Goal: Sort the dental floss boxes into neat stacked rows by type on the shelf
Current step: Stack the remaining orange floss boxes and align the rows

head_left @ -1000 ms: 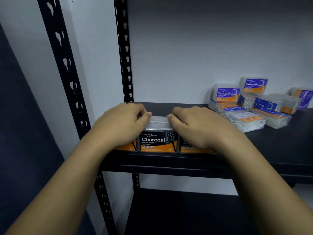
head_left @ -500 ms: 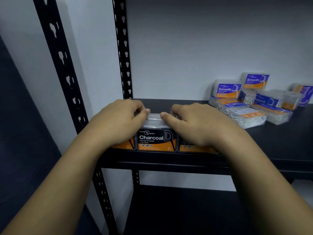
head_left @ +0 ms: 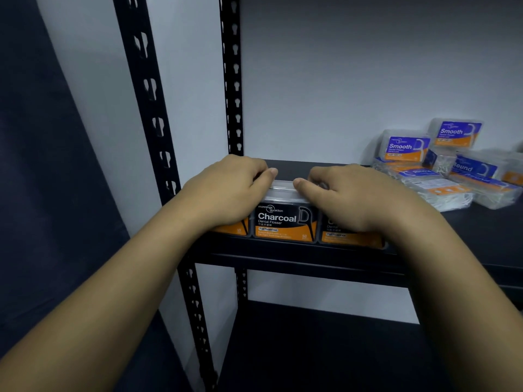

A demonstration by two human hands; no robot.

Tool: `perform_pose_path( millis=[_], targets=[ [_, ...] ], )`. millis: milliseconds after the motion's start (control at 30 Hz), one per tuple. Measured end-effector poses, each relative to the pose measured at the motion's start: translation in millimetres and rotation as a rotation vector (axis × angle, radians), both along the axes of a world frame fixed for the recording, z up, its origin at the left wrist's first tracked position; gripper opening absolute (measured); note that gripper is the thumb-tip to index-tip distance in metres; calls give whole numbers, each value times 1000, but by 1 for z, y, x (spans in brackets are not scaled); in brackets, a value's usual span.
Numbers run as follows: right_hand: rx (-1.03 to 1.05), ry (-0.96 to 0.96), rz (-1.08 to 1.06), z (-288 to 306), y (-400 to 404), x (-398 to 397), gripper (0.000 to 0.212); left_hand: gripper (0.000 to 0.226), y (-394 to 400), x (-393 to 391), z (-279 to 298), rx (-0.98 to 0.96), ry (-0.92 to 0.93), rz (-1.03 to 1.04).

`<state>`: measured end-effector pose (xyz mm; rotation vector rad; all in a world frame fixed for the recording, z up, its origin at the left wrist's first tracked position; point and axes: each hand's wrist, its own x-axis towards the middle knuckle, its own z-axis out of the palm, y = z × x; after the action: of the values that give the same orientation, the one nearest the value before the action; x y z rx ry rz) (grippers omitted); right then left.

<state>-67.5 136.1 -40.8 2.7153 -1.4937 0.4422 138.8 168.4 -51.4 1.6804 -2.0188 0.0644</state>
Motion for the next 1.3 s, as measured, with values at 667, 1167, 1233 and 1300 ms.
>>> perform_pose_path(
  millis=[667, 1167, 1233, 1300],
  targets=[
    [36, 8, -34, 3, 5, -1, 42, 42, 1, -3, 2, 16, -33, 2],
    [11, -24, 6, 1, 3, -2, 59, 45, 4, -2, 6, 32, 7, -54],
    [48, -37, 12, 4, 5, -4, 71, 47, 5, 2, 10, 108, 68, -84],
    [99, -31, 39, 8, 8, -8, 78, 56, 7, 7, 19, 202, 103, -125]
  ],
)
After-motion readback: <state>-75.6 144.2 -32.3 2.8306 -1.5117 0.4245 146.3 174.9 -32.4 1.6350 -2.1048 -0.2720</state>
